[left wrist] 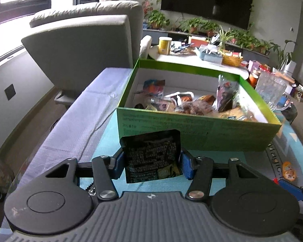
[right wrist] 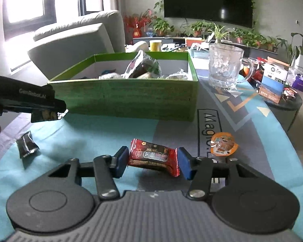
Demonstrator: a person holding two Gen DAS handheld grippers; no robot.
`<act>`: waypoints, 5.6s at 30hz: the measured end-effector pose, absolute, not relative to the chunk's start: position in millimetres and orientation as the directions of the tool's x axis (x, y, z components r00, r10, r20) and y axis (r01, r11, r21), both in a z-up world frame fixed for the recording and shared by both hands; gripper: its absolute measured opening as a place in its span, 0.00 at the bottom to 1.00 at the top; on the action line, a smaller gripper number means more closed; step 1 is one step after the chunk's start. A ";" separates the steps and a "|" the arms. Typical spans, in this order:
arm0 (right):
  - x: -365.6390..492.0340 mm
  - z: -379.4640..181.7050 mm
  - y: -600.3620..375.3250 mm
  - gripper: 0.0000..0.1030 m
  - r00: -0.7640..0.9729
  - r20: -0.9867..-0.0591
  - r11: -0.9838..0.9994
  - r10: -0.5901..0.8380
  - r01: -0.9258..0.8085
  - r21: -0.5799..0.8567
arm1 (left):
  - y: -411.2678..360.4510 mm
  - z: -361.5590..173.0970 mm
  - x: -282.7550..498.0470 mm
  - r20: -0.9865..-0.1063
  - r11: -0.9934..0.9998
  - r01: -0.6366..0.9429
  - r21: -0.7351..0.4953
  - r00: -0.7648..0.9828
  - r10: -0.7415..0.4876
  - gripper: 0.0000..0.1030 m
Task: Organize snacks
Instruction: 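Lower both snacks into the green box and open both grippers, then move both grippers back to the last snacks on the mat, then grasp the black snack bar with the left gripper while the right grasps the orange jelly pack, then carry both snacks over the green box, lower them in and release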
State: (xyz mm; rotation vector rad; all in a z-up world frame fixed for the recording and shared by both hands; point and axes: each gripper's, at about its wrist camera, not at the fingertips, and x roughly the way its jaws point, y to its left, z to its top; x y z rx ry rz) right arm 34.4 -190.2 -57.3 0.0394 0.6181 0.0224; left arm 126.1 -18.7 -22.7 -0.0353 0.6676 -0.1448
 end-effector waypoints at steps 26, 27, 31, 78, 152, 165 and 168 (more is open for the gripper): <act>111.5 6.7 -213.6 0.56 0.927 -0.374 0.996 0.014 0.018 0.083 | -47.7 29.0 190.6 -0.490 0.977 0.214 -0.024 0.849 -0.198 0.50; 115.0 5.2 -214.8 0.56 0.926 -0.378 0.996 0.013 0.022 0.088 | -48.8 26.5 195.6 -0.499 0.977 0.213 -0.022 0.844 -0.196 0.50; 126.6 0.6 -217.9 0.56 0.917 -0.400 0.994 0.016 0.029 0.107 | -49.6 18.2 210.4 -0.520 0.977 0.212 -0.022 0.832 -0.192 0.50; 63.9 -55.6 -257.8 0.88 0.825 -0.564 0.990 -0.043 0.112 0.090 | 21.9 -9.7 144.3 -0.619 0.996 0.086 -0.017 0.782 -0.077 0.57; 53.1 -39.9 -213.1 0.37 0.841 -0.523 0.987 0.139 -0.076 0.141 | -24.3 -7.0 113.8 -0.603 0.937 0.349 0.007 0.749 -0.275 0.24; 80.6 -2.2 -213.2 0.37 0.903 -0.405 0.986 0.143 -0.096 0.135 | -43.4 25.6 151.4 -0.508 0.942 0.336 0.016 0.814 -0.282 0.25; 90.4 4.5 -213.4 0.37 0.911 -0.387 0.987 0.140 -0.096 0.131 | -48.1 29.6 163.6 -0.498 0.943 0.333 0.020 0.821 -0.279 0.25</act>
